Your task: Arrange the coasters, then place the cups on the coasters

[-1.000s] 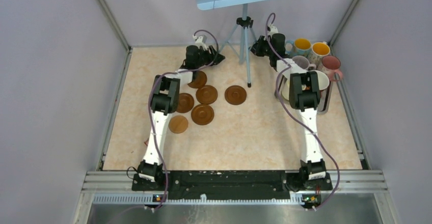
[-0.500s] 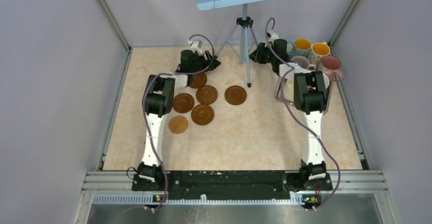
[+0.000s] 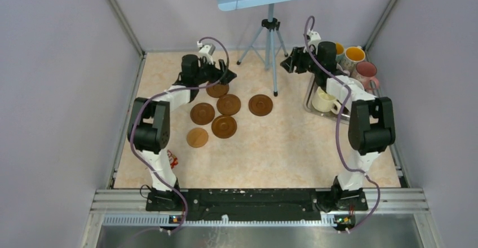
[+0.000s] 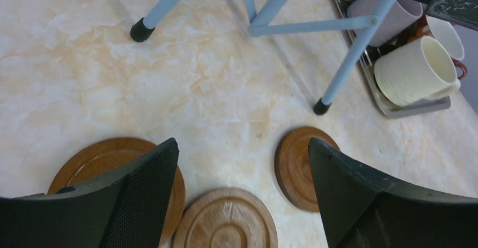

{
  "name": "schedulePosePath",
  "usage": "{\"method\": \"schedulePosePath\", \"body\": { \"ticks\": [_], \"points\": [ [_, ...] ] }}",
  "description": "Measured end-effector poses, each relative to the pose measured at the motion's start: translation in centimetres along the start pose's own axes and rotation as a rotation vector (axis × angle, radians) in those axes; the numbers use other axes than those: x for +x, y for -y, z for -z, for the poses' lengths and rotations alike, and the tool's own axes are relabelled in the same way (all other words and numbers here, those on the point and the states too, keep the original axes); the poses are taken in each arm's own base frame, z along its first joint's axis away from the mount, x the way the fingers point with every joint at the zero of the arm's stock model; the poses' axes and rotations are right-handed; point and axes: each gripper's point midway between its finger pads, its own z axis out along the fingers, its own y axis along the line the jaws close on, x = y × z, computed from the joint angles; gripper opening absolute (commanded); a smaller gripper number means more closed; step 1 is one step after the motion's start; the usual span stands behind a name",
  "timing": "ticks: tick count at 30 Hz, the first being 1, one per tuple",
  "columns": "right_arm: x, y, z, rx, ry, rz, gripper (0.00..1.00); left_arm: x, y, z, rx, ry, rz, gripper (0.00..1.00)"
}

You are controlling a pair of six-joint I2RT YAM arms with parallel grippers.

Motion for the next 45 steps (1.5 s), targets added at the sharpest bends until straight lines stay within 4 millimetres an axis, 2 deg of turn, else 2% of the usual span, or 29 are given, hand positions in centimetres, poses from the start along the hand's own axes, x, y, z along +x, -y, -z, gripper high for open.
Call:
{"method": "schedulePosePath", "body": {
  "ticks": [6,11,15,20,23,28,32,37,41,45],
  "points": [
    [1.1,-2.4,5.7,0.004,-0.090,0.078,0.60,-0.3,0.6,4.8,-0.049,-0.119,-0.128,0.99],
    [3.0,-4.2,9.3,-0.012,-0.165,0.134,0.60,2.0,-1.6,8.3,-0.134,-0.265,-0.224,0.99],
    [5.7,-5.9,10.3,-0.045,-0.253,0.187,0.60,4.5,-3.8,10.5,-0.210,-0.386,-0.292,0.99],
    [8.6,-9.1,10.0,-0.106,-0.343,0.272,0.60,6.0,-4.9,11.6,-0.233,-0.480,-0.348,0.99],
    [10.2,-10.9,9.1,-0.144,-0.382,0.328,0.58,6.3,-5.8,10.6,-0.208,-0.520,-0.377,0.98],
    [13.7,-12.0,7.0,-0.164,-0.466,0.355,0.46,6.6,-7.6,8.1,-0.188,-0.560,-0.392,0.90],
    [16.0,-11.6,5.5,-0.138,-0.508,0.361,0.43,5.2,-9.0,5.8,-0.211,-0.535,-0.405,0.84],
    [17.0,-11.3,3.6,-0.104,-0.512,0.368,0.46,3.8,-11.0,3.5,-0.274,-0.482,-0.420,0.83],
    [17.7,-10.9,1.9,-0.078,-0.512,0.377,0.49,4.2,-13.2,1.8,-0.321,-0.476,-0.412,0.82],
    [18.7,-10.0,1.1,-0.037,-0.528,0.391,0.52,5.5,-14.2,1.1,-0.333,-0.494,-0.388,0.79]
  ]
}}
